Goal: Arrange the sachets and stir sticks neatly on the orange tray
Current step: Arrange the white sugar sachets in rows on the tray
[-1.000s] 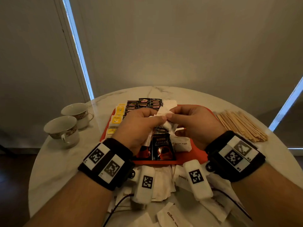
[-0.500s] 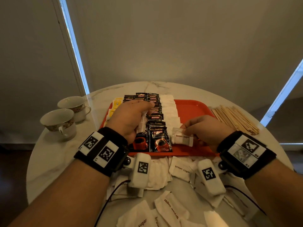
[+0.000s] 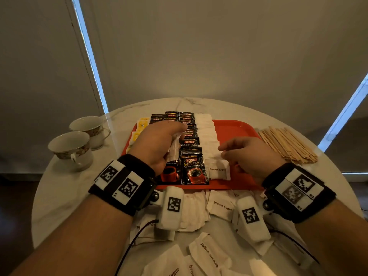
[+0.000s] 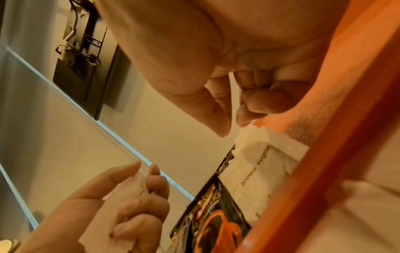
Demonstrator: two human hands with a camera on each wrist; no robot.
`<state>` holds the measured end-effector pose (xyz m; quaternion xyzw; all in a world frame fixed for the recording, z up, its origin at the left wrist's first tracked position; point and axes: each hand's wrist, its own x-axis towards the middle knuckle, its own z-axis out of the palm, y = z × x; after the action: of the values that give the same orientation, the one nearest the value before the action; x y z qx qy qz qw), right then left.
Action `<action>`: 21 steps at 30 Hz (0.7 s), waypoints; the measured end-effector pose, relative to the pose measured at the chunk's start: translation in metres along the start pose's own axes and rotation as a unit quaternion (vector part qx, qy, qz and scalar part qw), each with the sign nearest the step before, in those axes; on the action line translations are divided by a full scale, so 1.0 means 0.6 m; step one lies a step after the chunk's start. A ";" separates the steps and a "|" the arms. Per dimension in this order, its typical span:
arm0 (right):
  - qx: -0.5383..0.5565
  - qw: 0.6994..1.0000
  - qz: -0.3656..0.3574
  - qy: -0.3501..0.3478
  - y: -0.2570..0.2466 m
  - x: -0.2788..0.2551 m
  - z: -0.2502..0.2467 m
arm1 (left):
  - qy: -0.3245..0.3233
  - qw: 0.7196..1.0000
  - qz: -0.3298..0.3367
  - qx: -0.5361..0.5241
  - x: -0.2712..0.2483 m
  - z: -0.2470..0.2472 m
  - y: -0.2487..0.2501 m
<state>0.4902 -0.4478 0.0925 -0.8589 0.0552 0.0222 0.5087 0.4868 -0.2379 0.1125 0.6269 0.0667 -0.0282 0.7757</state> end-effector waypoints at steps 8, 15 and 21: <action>0.068 0.993 0.030 -0.095 -0.003 -0.011 0.018 | 0.013 0.999 -0.030 -0.012 0.008 0.001 -0.007; 0.123 0.978 -0.018 -0.169 -0.036 -0.012 0.026 | -0.034 0.999 0.015 -0.016 0.016 0.004 -0.019; 0.103 0.986 -0.070 -0.107 -0.051 -0.008 0.042 | -0.025 0.998 0.044 -0.041 0.021 -0.001 -0.020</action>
<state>0.4894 -0.4106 0.1074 -0.7962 -0.0577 0.0727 0.5979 0.4976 -0.2393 0.0987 0.5960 0.0209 -0.0074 0.8026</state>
